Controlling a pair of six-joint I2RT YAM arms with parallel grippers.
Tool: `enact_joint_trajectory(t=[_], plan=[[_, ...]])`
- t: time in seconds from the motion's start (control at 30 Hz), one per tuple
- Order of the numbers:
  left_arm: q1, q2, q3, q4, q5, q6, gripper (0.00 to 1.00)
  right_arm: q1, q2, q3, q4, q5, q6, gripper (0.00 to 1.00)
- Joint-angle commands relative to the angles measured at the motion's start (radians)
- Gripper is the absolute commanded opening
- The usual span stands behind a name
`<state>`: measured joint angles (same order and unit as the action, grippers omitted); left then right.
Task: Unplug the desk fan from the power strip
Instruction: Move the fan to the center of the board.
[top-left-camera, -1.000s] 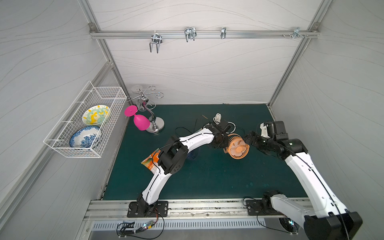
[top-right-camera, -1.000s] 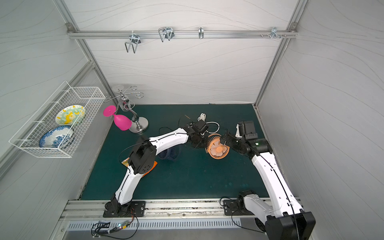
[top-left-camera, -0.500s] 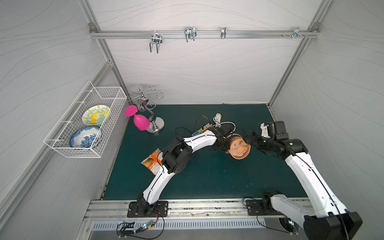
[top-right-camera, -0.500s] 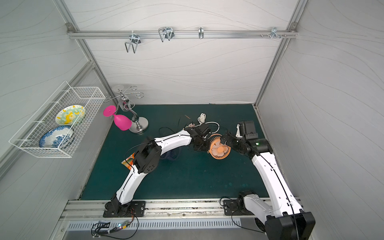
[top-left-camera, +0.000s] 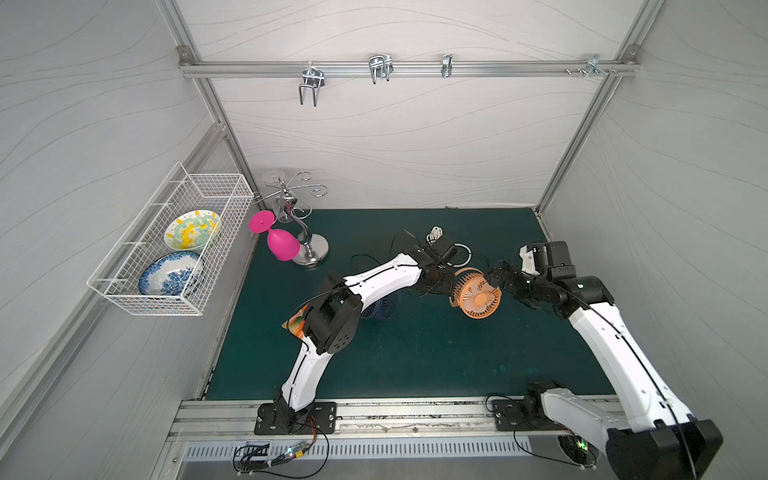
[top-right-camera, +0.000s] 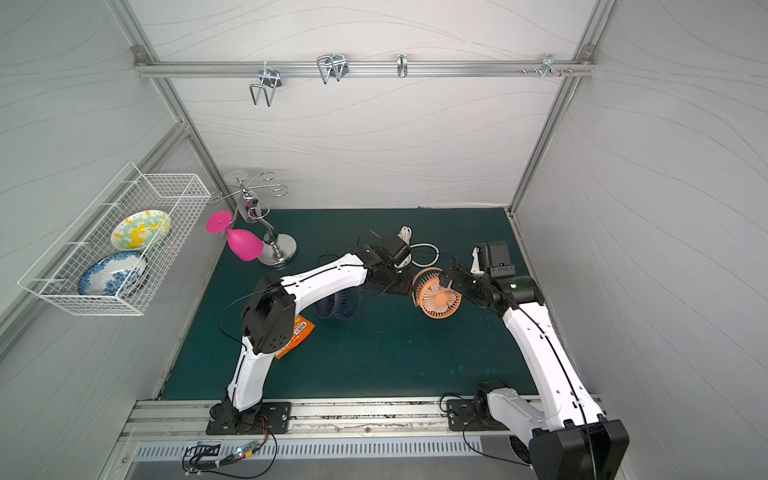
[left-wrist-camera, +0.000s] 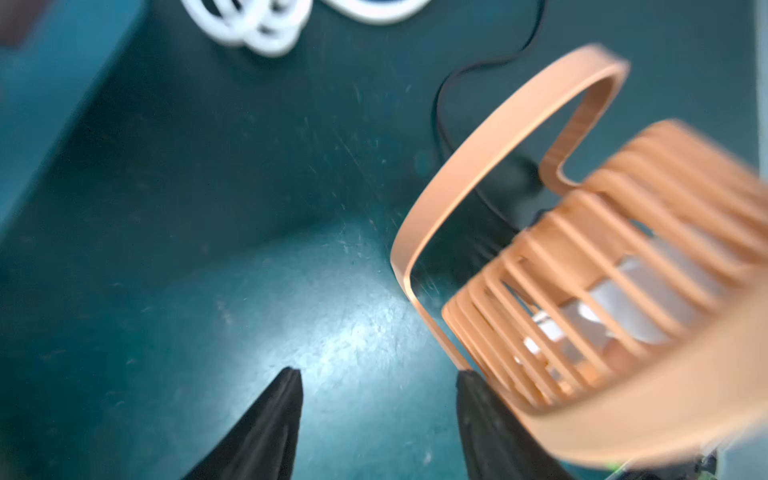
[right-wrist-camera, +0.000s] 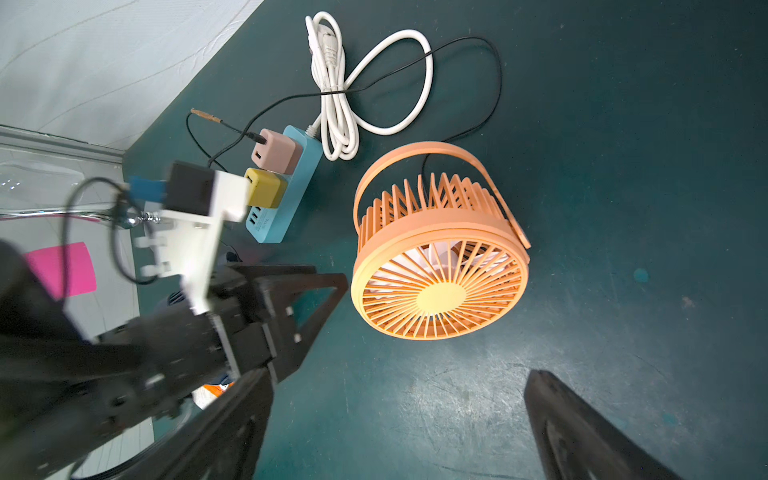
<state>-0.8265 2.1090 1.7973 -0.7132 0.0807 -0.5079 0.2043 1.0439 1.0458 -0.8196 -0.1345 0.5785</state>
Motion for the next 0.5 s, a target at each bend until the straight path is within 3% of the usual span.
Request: enact_joint_trajectory(t=[0.0, 0.13, 0.37, 0.47], plan=[[0.037, -0.079, 0.010, -0.055, -0.042, 0.114, 0.72, -0.004, 0.007, 0.017, 0.015, -0.020, 0.007, 0.99], [0.118, -0.136, 0.039, -0.165, -0.035, 0.250, 0.81, 0.002, 0.011, 0.017, 0.023, -0.030, 0.009, 0.99], [0.289, -0.205, 0.065, -0.218, 0.014, 0.438, 0.82, 0.013, 0.022, 0.020, 0.033, -0.046, 0.012, 0.99], [0.309, -0.199, 0.056, -0.201, -0.015, 0.525, 0.82, 0.024, 0.028, 0.020, 0.040, -0.050, 0.015, 0.99]])
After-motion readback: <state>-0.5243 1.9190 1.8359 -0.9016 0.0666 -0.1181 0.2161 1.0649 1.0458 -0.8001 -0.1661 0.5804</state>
